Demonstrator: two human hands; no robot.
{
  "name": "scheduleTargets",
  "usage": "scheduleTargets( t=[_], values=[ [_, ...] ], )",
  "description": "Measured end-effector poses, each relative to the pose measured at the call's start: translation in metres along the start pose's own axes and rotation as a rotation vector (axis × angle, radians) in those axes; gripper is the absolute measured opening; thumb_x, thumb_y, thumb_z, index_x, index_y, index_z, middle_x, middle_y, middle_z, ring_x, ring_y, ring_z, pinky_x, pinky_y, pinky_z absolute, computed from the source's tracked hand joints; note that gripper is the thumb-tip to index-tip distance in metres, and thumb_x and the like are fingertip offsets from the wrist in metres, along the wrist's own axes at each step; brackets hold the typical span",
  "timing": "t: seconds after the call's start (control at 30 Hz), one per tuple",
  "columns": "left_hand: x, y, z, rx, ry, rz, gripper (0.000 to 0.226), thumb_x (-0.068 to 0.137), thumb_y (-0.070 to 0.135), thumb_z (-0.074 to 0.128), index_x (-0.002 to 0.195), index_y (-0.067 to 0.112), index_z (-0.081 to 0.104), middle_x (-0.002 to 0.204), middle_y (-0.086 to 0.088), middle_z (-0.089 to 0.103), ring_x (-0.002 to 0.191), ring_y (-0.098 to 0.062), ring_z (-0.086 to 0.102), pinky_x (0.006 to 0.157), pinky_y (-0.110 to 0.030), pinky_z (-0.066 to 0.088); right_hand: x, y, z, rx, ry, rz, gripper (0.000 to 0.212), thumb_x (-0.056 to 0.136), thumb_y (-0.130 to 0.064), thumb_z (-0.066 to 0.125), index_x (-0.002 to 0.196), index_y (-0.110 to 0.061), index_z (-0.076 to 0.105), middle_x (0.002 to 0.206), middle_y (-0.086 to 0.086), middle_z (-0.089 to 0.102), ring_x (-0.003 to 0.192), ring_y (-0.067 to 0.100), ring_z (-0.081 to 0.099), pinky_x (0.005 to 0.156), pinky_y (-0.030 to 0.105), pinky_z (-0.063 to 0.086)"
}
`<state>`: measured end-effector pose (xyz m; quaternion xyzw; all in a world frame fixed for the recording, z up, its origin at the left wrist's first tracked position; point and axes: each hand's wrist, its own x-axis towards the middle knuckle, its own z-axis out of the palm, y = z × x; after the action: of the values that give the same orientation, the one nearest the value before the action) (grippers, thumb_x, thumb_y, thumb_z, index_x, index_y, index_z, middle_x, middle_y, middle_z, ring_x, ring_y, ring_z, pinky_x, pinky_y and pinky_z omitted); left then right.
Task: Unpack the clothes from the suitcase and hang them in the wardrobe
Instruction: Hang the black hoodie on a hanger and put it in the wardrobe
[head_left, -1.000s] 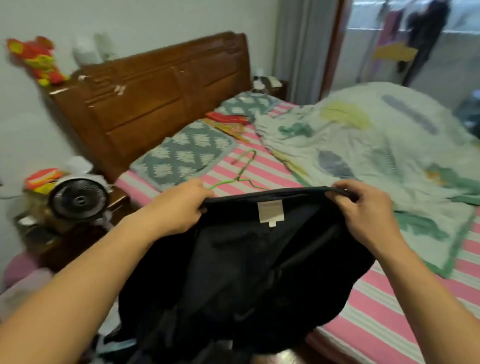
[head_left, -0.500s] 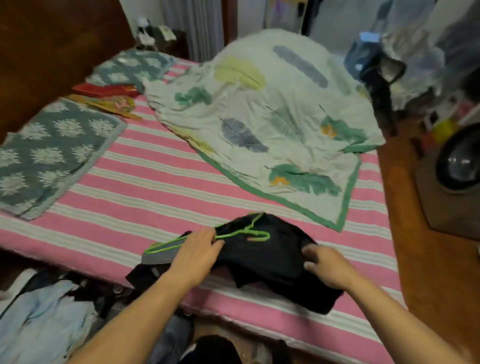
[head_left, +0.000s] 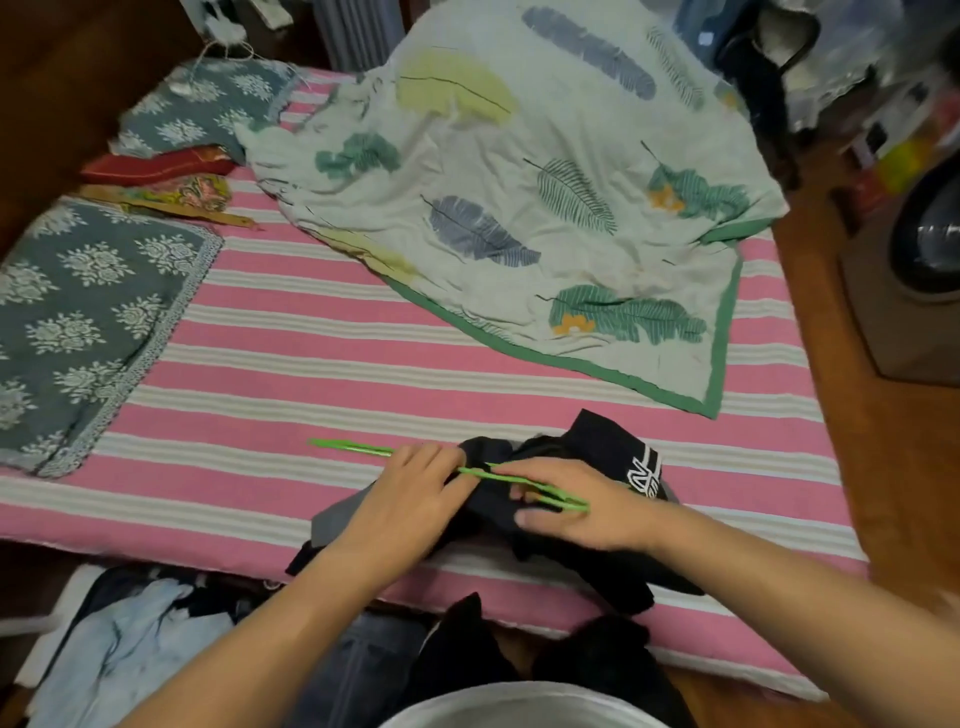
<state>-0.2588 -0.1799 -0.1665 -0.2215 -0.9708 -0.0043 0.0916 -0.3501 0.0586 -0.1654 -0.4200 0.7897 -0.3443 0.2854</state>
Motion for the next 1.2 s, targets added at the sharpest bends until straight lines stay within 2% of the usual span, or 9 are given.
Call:
scheduleTargets(
  t=[0.17,0.27,0.33,0.5,0.67,0.77,0.9,1.0,1.2],
  values=[
    [0.022,0.001,-0.013,-0.101,-0.049,-0.534,0.052,0.060,0.012,0.074,0.111,0.021,0.066,0.138,-0.015,0.047,0.126,-0.038,0.040,0.103,-0.055,0.032,0.013,-0.003,-0.018,0.241,0.581,0.281,0.013,0.095,-0.016,0.067,0.103,-0.017,0.077,0.098,-0.008,0.073,0.092,0.009,0.066,0.087,0.026,0.048],
    [0.047,-0.006,-0.021,-0.752,-0.063,-1.201,0.037,0.083,0.029,0.060,0.119,0.017,0.055,0.126,-0.012,0.057,0.113,-0.035,0.054,0.095,-0.046,0.046,-0.006,0.024,-0.068,0.260,0.606,0.521,0.022,0.092,-0.016,0.071,0.113,-0.013,0.074,0.087,-0.009,0.069,0.077,0.007,0.063,0.076,0.025,0.047],
    [0.069,-0.020,-0.016,-1.069,-0.134,-1.435,0.049,0.087,0.042,0.052,0.122,0.008,0.059,0.122,-0.016,0.065,0.109,-0.035,0.061,0.096,-0.045,0.050,-0.035,0.033,-0.097,0.382,0.662,0.548,0.017,0.095,-0.012,0.066,0.110,-0.010,0.073,0.080,-0.003,0.067,0.051,-0.001,0.050,0.056,0.017,0.041],
    [0.145,-0.047,-0.028,-0.811,-0.289,-1.248,0.041,0.091,0.033,0.059,0.114,0.000,0.066,0.116,-0.016,0.067,0.104,-0.034,0.064,0.091,-0.038,0.053,-0.104,0.029,-0.122,0.343,0.762,0.532,0.029,0.101,-0.019,0.054,0.079,-0.004,0.066,0.051,-0.010,0.048,0.042,0.003,0.035,0.047,0.020,0.028],
    [0.193,-0.053,-0.055,-0.605,-0.504,-1.045,0.035,0.085,0.023,0.072,0.112,0.002,0.064,0.108,-0.015,0.067,0.094,-0.034,0.066,0.087,-0.041,0.057,-0.117,0.017,-0.108,0.114,0.466,0.564,0.029,0.098,-0.028,0.060,0.071,-0.019,0.061,0.062,-0.006,0.055,0.060,0.014,0.050,0.057,0.025,0.039],
    [0.192,-0.042,-0.069,-0.438,-0.454,-0.779,0.030,0.085,0.027,0.073,0.111,0.011,0.071,0.108,-0.011,0.072,0.099,-0.031,0.066,0.090,-0.036,0.053,-0.100,0.010,-0.093,0.078,0.590,0.545,0.030,0.098,-0.033,0.060,0.078,-0.011,0.066,0.075,0.002,0.067,0.076,0.022,0.062,0.072,0.035,0.049],
    [0.164,-0.028,-0.086,-0.215,-0.313,-0.515,0.031,0.090,0.043,0.065,0.118,0.030,0.070,0.107,-0.009,0.063,0.105,-0.035,0.062,0.090,-0.037,0.050,-0.070,-0.024,-0.090,0.250,0.612,0.431,0.019,0.097,-0.026,0.061,0.079,-0.023,0.066,0.074,-0.013,0.061,0.072,0.007,0.056,0.071,0.027,0.037],
    [0.146,-0.020,-0.108,-0.168,-0.203,-0.530,0.028,0.092,0.037,0.067,0.119,0.030,0.070,0.093,-0.002,0.046,0.098,-0.034,0.058,0.080,-0.036,0.044,-0.045,-0.043,-0.081,0.228,0.616,0.411,0.018,0.098,-0.027,0.059,0.089,-0.017,0.070,0.087,-0.002,0.069,0.085,0.016,0.061,0.071,0.028,0.037],
    [0.126,0.022,-0.133,-0.573,-0.076,-0.651,0.017,0.091,0.018,0.064,0.102,0.022,0.075,0.092,0.003,0.075,0.094,-0.019,0.067,0.076,-0.032,0.047,-0.016,-0.060,-0.083,0.294,0.634,0.369,0.017,0.098,-0.027,0.059,0.082,-0.024,0.062,0.073,-0.011,0.059,0.072,0.007,0.055,0.061,0.022,0.037]
  ],
)
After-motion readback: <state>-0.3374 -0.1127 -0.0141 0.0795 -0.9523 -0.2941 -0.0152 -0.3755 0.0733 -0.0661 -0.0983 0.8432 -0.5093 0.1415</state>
